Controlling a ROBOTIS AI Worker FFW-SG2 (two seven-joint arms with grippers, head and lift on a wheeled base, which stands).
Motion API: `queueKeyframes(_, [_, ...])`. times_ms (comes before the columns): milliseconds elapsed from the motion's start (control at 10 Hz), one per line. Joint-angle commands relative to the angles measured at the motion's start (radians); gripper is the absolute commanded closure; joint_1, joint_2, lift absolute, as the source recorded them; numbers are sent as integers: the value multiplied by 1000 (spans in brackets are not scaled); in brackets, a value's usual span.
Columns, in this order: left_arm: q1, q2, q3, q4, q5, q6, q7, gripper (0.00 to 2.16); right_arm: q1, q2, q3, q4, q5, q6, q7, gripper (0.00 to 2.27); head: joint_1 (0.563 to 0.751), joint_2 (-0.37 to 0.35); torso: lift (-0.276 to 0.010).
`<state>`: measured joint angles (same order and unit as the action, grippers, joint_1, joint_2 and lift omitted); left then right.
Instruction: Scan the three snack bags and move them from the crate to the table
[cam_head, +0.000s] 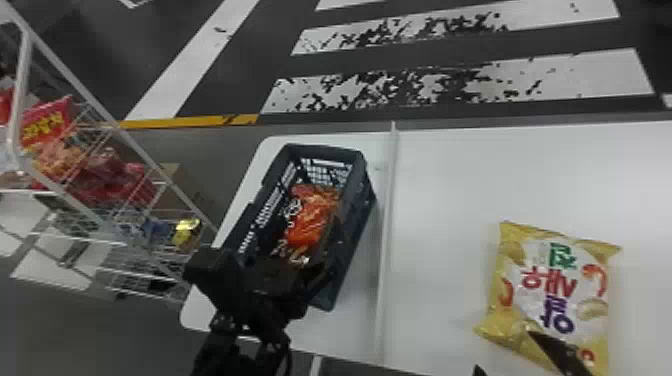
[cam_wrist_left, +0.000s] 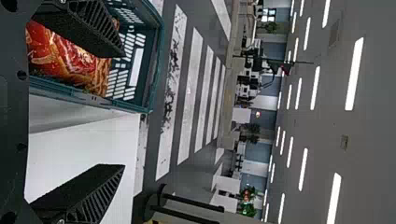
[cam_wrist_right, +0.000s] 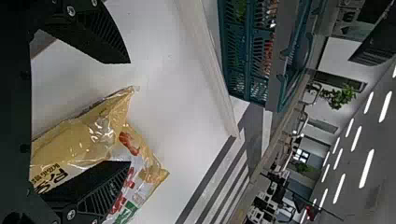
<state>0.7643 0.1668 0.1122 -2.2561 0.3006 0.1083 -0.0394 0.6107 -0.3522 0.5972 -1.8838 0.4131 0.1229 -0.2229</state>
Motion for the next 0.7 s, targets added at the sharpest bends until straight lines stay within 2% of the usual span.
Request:
queueKeyframes(0, [-2,0,0,0,8,14,-11,22,-43,-1,59,29,67,119,-56,120,695,350,-62])
queueKeyframes(100, [-13,3,-2,4,14,32,-20,22,-60,1,81,40,85,199,-99,120,695,350,-62])
queueKeyframes(500, [-19,10,-8,6,25,38,-40,22,-111,24,87,40,87,364,-148,137,695,337,-62])
queueKeyframes(600, [-19,11,-8,4,25,51,-43,22,-126,32,95,37,87,432,-151,518,695,315,-62])
